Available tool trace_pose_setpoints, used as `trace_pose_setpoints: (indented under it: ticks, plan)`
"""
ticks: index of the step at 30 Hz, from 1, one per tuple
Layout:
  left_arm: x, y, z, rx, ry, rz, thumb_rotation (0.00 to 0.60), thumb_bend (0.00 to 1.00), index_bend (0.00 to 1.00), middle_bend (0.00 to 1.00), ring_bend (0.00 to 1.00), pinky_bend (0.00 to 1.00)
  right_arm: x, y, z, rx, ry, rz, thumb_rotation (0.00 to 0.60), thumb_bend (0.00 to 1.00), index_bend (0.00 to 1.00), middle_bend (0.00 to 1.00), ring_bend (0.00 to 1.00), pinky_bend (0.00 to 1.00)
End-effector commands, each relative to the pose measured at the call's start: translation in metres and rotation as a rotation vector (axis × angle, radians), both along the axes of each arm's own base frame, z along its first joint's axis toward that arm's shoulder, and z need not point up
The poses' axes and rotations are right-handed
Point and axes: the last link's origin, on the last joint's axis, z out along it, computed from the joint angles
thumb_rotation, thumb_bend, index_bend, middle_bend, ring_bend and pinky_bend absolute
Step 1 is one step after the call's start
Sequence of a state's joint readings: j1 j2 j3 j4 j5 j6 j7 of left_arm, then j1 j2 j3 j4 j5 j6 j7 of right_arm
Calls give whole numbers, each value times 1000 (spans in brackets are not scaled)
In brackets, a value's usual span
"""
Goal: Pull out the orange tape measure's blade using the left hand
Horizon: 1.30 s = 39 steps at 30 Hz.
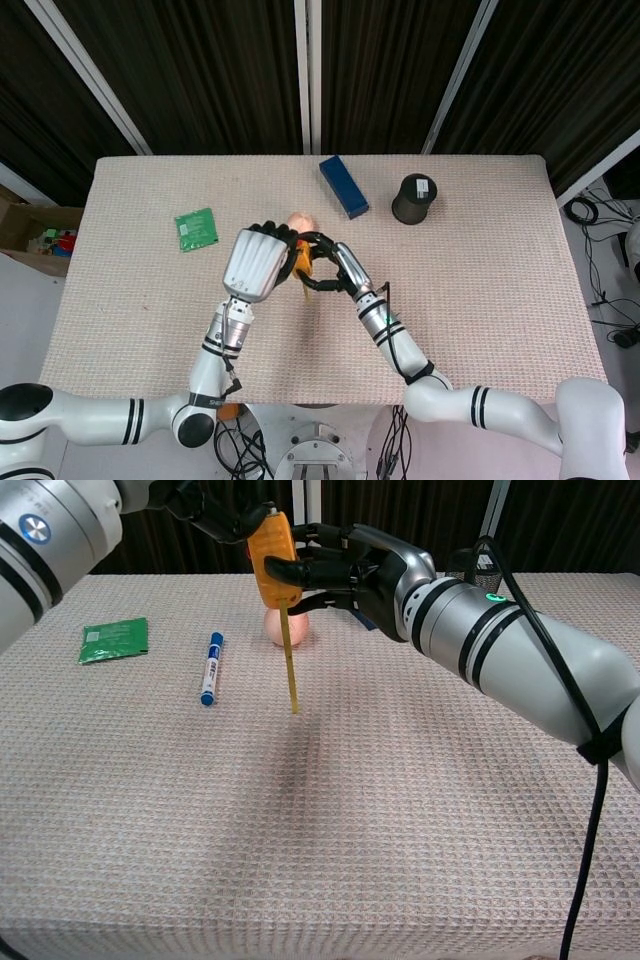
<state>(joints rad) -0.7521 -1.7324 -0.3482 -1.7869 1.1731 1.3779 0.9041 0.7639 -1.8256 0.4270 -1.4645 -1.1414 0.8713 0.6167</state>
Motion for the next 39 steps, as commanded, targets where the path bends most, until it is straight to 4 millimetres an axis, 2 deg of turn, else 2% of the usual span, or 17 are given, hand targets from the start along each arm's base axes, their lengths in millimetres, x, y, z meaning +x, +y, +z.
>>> trace_pose_setpoints:
  ticks: [1,8,15,26,39]
  plan:
    - [0,0,0,-3,-2,2,600,478,613,564,518,685,0,0,0,0,2,1,600,362,539,489,448,347]
    - [1,1,7,37,-37,-12,600,485,635,586,538,702,-2,0,2,-7,2,-4,600,362,539,489,448,347]
    - [1,5,27,168,-117,-18,600,505,644,593,540,705,-5,3,-1,0,12,-6,600,362,538,489,448,347]
    - [-10,9,79,331,-190,7,600,505,658,608,555,714,-15,9,-7,8,33,-15,600,362,538,489,448,348]
    - [-25,20,144,384,-225,25,600,508,658,609,555,713,-32,15,-15,14,91,-13,600,362,538,489,448,348]
